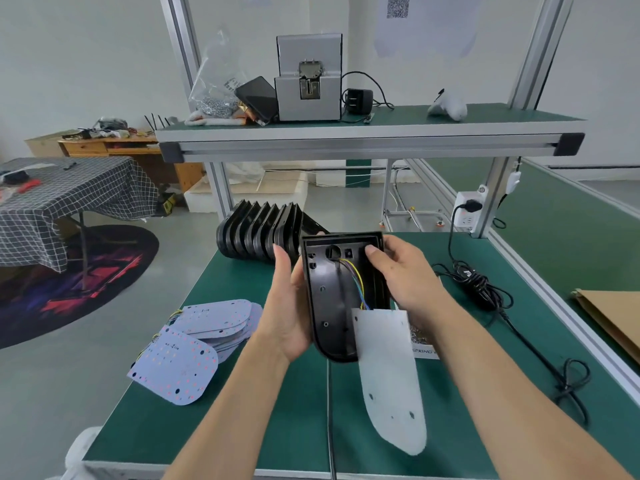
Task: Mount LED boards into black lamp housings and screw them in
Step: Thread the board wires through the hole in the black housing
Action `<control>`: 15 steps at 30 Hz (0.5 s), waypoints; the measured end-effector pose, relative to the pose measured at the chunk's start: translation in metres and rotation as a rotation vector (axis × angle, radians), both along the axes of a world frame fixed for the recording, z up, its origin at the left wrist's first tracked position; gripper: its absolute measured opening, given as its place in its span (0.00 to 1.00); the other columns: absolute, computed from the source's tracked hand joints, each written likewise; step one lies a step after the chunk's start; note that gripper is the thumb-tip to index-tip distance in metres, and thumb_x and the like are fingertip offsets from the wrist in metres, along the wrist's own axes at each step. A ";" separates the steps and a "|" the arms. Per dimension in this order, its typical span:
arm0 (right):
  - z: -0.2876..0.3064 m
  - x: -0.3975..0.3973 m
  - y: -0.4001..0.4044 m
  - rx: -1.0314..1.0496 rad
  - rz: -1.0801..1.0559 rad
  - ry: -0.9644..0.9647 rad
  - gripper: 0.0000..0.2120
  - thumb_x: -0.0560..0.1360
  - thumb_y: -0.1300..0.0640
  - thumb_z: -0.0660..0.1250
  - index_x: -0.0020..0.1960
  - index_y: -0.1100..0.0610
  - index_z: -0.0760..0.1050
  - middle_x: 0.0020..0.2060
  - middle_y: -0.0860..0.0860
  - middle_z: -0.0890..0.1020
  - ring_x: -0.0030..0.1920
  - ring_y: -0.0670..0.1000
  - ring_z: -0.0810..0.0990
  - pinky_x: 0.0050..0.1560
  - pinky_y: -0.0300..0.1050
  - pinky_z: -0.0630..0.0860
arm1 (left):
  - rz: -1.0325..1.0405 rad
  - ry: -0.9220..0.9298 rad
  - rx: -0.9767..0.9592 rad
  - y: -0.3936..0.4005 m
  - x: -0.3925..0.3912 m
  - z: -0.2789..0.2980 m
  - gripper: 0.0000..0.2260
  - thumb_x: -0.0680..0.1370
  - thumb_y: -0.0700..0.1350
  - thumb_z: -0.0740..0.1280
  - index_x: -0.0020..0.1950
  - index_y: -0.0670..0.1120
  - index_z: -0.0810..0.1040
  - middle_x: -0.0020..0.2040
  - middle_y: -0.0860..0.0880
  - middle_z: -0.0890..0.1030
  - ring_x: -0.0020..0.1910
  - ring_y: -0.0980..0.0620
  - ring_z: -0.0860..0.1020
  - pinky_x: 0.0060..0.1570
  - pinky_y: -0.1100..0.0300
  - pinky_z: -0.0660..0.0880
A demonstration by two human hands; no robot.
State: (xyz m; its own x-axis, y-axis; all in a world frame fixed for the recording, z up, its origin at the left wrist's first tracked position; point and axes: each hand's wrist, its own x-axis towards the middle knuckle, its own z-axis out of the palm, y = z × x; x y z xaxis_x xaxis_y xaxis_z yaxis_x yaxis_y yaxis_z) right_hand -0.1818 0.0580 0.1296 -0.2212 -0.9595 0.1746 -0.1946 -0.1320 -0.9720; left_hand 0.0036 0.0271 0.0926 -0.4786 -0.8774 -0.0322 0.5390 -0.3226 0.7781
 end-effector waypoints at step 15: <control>-0.010 0.037 0.043 -0.260 -0.342 0.563 0.24 0.83 0.45 0.62 0.75 0.54 0.71 0.72 0.54 0.70 0.74 0.54 0.67 0.75 0.52 0.65 | 0.325 -0.222 -0.006 0.002 -0.016 0.007 0.28 0.78 0.62 0.71 0.69 0.43 0.78 0.63 0.43 0.85 0.61 0.43 0.84 0.63 0.45 0.79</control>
State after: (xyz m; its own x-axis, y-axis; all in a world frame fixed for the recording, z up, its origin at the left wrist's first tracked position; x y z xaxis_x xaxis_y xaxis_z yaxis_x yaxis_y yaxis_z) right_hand -0.1450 0.1011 0.1198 -0.3122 -0.7640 0.5647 -0.7300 -0.1875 -0.6572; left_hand -0.0127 0.0293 0.0998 -0.1579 -0.9826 -0.0978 0.4306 -0.1576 0.8887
